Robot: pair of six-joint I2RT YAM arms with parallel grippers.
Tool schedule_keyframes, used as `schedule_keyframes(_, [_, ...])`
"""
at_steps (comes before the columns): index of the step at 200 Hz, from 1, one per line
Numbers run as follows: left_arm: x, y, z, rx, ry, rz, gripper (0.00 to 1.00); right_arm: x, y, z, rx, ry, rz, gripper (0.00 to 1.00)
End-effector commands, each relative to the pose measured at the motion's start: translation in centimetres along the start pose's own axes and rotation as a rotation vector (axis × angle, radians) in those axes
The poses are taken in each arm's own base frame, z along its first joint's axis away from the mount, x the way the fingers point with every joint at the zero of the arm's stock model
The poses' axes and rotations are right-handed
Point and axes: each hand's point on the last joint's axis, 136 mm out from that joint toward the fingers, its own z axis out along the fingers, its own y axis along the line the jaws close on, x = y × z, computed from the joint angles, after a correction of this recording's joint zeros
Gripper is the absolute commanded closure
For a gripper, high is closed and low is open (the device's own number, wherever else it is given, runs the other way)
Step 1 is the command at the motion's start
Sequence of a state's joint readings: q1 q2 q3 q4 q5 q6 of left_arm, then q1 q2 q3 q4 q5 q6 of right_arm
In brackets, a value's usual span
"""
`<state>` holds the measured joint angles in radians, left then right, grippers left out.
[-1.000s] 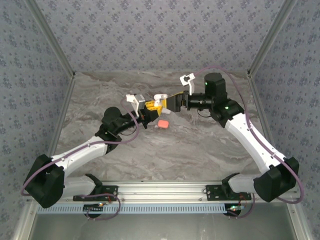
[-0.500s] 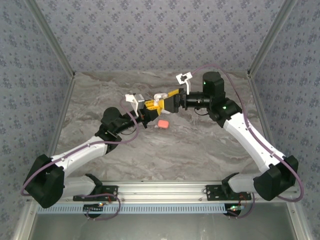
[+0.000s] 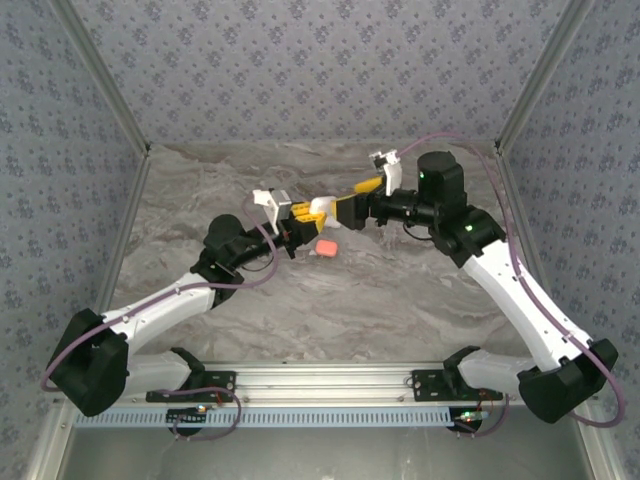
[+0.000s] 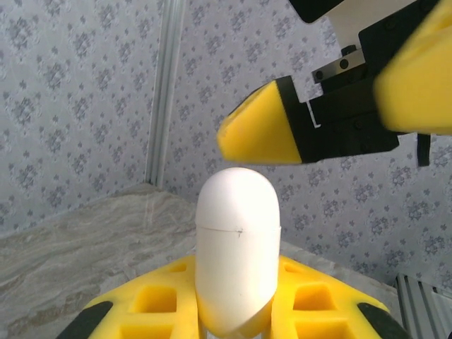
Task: Insert wireless bluetooth earbuds into charging case
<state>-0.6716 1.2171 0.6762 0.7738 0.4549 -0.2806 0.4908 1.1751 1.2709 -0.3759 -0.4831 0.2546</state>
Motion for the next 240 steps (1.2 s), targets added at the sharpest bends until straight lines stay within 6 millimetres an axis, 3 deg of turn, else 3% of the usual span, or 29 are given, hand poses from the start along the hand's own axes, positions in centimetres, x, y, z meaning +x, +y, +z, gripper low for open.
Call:
schedule_keyframes(1, [0.0,0.6,-0.5,-0.059,0.031,-0.017,1.0,1.6,-6.5,-3.7,0.381,0.029,0.003,0.0])
schedule_keyframes(14, [1.8,1.6,-1.0,-0.113,0.083,-0.051,1.0,2.1,-7.4,-4.4,0.392,-0.001,0.031,0.0])
schedule_keyframes(19, [2.6,2.0,-1.2,-0.139,0.108,-0.068,1.0,3.4,-8.4,-4.2,0.406,0.015,0.057,0.0])
schedule_keyframes(51, [8.6,4.9,-2.6,-0.302,0.291,-0.198,1.0,6.8,-11.2,-4.2,0.456,0.055,0.163,0.0])
schedule_keyframes(79, [14.0,8.4,-4.3,-0.497,0.445,-0.298,1.0,7.6,-11.9,-3.8,0.451,0.068,0.191,0.0])
schedule_keyframes(97, [16.4,10.8,-4.9,-0.591,0.504,-0.385,1.0,7.7,-11.9,-3.5,0.441,0.075,0.198,0.0])
schedule_keyframes(142, [19.2,14.1,-4.3,-0.618,0.524,-0.538,1.0,8.5,-11.9,-3.0,0.423,0.105,0.219,0.0])
schedule_keyframes(240, [22.6,15.5,-3.0,-0.615,0.58,-0.647,1.0,9.2,-11.9,-3.2,0.43,0.13,0.222,0.0])
